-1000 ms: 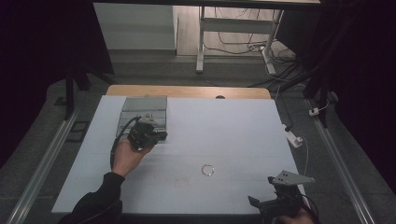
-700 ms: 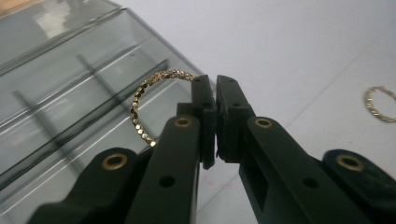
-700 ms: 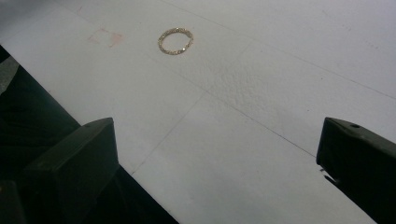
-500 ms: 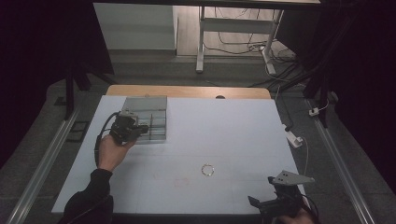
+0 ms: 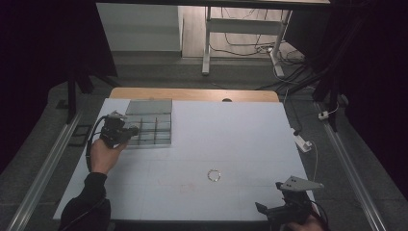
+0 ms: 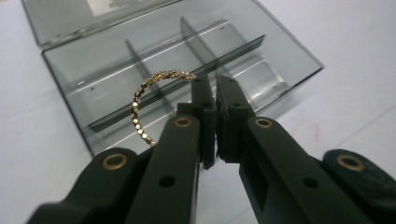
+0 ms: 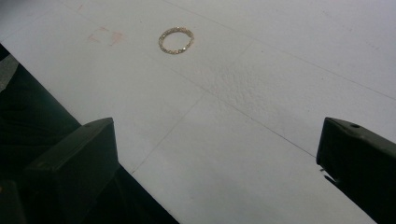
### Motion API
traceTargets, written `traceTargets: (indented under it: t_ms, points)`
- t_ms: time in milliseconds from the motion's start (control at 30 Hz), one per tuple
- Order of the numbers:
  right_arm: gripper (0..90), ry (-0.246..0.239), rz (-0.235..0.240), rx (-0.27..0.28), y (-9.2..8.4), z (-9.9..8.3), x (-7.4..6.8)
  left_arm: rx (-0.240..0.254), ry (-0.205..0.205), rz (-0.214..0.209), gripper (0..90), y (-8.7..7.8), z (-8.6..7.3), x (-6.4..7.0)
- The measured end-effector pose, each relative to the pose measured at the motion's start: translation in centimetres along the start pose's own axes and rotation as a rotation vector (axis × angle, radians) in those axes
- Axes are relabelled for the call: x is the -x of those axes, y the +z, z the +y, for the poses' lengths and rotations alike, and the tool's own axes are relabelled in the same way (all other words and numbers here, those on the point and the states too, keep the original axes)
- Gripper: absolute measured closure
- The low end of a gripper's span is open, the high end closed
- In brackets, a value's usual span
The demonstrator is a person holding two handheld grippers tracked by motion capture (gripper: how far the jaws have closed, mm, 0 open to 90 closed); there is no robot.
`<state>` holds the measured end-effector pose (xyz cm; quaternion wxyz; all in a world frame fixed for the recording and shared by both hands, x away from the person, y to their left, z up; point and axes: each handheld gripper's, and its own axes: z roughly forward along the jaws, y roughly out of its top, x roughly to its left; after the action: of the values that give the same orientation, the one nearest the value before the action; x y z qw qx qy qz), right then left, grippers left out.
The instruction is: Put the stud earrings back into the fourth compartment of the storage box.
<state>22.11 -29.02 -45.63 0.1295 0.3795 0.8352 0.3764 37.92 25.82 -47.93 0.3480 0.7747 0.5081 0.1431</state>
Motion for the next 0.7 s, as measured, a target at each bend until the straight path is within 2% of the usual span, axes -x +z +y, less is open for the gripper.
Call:
traceTargets:
  t_ms: [233, 433, 500, 700]
  points:
    - [0.0, -0.002, -0.002, -0.005, 0.0, 0.0, 0.0, -0.038, -0.033, 0.026, 86.3, 1.2, -0.9, -1.7]
    - [0.0, -0.007, -0.002, -0.008, 0.0, 0.0, 0.0, -0.032, -0.056, 0.024, 84.7, 1.4, -1.3, -2.2]
    - [0.0, -0.007, -0.001, -0.005, 0.0, 0.0, -0.1, -0.024, -0.062, 0.014, 77.9, 1.4, -1.3, -2.2]
    - [0.0, -0.007, -0.002, -0.007, 0.0, 0.0, 0.0, 0.015, -0.062, -0.006, 66.7, 1.0, -1.0, -2.0]
